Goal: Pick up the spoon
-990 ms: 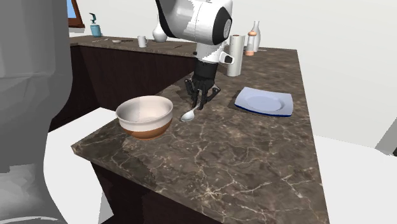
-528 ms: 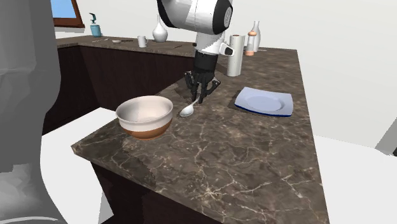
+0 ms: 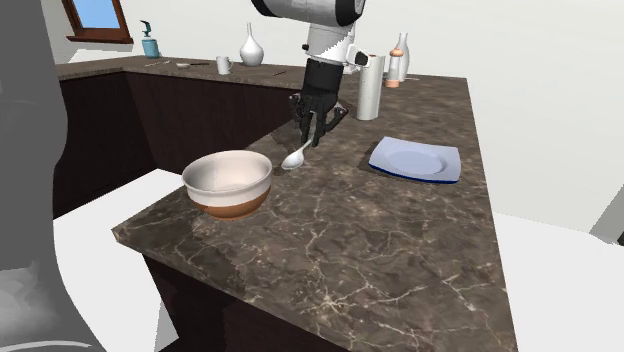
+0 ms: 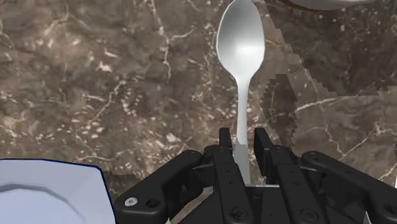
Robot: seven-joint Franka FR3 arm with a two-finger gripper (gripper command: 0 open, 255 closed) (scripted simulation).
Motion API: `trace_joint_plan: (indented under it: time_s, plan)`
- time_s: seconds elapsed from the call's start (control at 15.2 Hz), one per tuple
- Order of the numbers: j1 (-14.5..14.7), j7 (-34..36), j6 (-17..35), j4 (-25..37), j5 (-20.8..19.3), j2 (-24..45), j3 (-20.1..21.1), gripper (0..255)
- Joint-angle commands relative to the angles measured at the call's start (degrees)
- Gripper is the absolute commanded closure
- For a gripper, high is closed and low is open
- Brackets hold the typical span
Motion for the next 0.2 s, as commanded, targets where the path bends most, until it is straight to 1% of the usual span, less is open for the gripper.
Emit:
trace_joint_plan:
  time_s: [0.0,0.13]
  plan:
    - [-0.1,0.1,-1.5,0.7,0.2,-0.8,0.0,255]
    - [-0.1,0.1,-1.6,0.8,0.2,-0.8,0.0,255]
